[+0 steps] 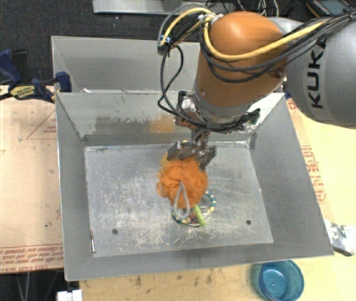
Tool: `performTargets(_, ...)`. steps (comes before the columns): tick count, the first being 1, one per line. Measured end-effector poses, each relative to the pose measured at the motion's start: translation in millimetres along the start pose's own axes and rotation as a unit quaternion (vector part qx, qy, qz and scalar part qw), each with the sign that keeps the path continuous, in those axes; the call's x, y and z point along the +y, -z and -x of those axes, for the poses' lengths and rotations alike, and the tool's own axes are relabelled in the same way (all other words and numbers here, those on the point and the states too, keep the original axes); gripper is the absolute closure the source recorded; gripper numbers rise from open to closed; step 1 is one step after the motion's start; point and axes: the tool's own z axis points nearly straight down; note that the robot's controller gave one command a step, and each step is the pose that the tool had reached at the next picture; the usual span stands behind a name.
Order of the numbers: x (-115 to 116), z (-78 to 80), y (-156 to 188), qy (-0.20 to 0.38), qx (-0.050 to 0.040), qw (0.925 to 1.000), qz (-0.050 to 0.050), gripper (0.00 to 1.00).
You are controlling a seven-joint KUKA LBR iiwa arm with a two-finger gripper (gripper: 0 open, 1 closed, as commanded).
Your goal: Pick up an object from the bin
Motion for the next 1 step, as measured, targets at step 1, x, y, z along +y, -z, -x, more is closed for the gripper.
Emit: performTargets(1, 9.6, 1.2, -45.7, -0.026, -0.0004, 0.9997, -0.003, 1.00)
